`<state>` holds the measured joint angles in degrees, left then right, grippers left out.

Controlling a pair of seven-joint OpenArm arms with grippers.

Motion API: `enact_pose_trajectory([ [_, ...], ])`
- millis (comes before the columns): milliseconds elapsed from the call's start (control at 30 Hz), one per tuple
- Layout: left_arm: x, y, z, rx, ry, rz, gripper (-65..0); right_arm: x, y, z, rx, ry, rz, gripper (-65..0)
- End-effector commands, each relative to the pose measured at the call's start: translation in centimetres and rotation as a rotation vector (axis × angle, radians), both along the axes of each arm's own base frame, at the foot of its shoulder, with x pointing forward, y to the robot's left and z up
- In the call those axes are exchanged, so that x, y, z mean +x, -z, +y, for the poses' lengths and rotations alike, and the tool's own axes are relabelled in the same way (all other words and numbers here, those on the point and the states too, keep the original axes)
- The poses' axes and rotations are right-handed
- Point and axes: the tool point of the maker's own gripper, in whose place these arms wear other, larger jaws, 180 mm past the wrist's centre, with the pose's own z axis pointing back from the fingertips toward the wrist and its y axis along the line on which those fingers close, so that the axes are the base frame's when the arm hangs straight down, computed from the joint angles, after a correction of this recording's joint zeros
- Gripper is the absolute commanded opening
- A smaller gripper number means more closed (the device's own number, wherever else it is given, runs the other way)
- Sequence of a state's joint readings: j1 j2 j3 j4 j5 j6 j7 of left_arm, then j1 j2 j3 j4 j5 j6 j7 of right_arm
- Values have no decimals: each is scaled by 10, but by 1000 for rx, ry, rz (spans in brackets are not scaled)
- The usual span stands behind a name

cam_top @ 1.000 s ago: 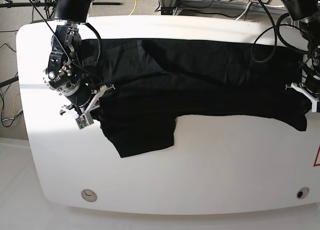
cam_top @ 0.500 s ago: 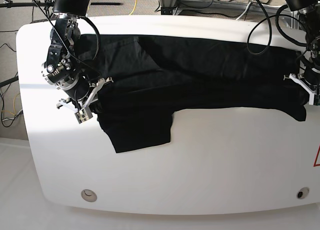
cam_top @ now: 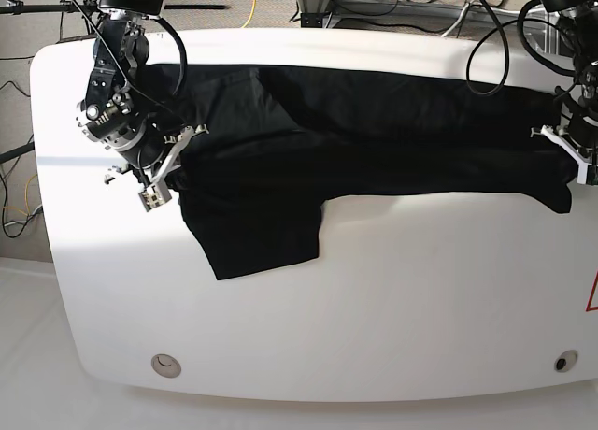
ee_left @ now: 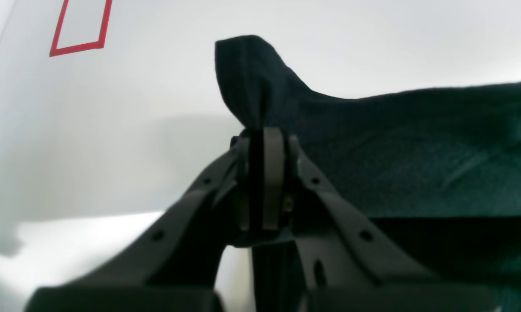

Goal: Fold the T-shirt properly
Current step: 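Lift the held hem edges and fold them over toward the collar with both grippers, then open the right gripper and release the folded shirt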

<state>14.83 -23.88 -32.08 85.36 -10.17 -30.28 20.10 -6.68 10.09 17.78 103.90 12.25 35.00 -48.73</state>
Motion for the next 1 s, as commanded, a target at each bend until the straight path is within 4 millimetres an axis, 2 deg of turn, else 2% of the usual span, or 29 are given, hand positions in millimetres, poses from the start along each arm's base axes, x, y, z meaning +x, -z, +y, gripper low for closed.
enact_pose_trajectory([
  [0,-3,-8,8,26,8,-11,-650,-3,-5,-16,-35,31,-4,-650],
  [133,-15,-1,7,23,14,14,-650,-9,-1,-24,-37,55,14,-650],
  [200,-29,7,4,28,24,43,-650,-16,5,-27,-36,71,40,-650],
  [333,-39,12,2,31,29,69,-650,-21,10,-25,-38,63,58,-650],
  [467,-44,15,3,34,29,88,-650,-24,15,-22,-38,55,74,-650],
  [533,-35,13,6,43,27,82,-649,-18,13,-17,-25,41,57,-629],
  [667,-26,8,10,62,23,82,-537,-15,12,-15,-15,39,45,-527],
  [800,-18,5,14,86,18,91,-349,-13,10,-13,-10,35,37,-447],
  [867,-8,2,14,101,31,107,-177,-16,12,-10,-20,17,48,-445],
  [967,2,-2,9,100,70,107,-110,-15,12,-8,-22,11,49,-460],
])
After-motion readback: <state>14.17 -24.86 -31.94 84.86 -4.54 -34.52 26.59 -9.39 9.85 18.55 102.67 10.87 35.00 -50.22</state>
